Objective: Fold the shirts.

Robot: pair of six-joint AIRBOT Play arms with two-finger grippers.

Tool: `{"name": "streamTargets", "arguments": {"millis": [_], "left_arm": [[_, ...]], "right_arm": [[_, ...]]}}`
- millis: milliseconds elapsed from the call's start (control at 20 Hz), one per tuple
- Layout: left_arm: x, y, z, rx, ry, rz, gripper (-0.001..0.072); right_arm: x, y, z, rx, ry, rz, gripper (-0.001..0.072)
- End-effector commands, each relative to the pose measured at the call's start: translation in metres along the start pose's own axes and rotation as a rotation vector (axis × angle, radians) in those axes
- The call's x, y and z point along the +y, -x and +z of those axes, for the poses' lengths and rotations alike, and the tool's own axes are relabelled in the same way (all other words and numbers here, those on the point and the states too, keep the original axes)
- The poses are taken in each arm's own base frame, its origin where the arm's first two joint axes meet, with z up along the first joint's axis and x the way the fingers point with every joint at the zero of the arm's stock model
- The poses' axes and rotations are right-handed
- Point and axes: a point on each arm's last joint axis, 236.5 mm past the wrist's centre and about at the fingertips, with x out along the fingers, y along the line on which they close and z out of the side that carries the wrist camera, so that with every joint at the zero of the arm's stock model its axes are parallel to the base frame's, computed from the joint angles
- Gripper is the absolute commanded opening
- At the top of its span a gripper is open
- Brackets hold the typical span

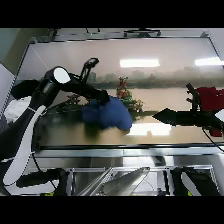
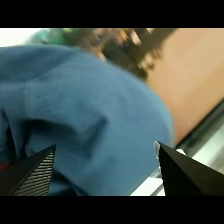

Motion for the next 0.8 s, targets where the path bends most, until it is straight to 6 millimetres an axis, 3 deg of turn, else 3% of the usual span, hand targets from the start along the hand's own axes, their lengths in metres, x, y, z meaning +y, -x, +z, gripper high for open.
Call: {"name": "streamTargets", "arguments": {"millis": [0, 100, 200, 300, 550, 750], "left_arm": [[-0.015, 0.010, -0.019, 0.091, 0.031, -0.023, 0.0720], [0.001, 0.032, -0.028, 0.134, 0.116, -0.021, 0.0720], [0.026, 0.037, -0.053, 0.179, 0.211, -0.016, 0.0720], [0.056, 0.026, -0.080, 0.180, 0.320, 0.001, 0.0720], [0.121, -0.024, -0.160, 0.181, 0.497, 0.058, 0.0720], [0.144, -0.048, -0.193, 0.216, 0.558, 0.063, 0.0716]], "right_arm": [[0.001, 0.000, -0.003, 0.013, 0.030, 0.005, 0.0522], [-0.004, -0.004, 0.001, 0.009, 0.070, -0.001, 0.0522], [-0.017, -0.014, 0.005, 0.027, 0.082, -0.009, 0.0522], [-0.030, -0.030, 0.006, 0.067, 0.088, 0.009, 0.0521], [-0.063, -0.084, 0.013, 0.112, 0.055, 0.085, 0.0521], [-0.069, -0.134, -0.003, 0.205, 0.045, 0.108, 0.0521]]}}
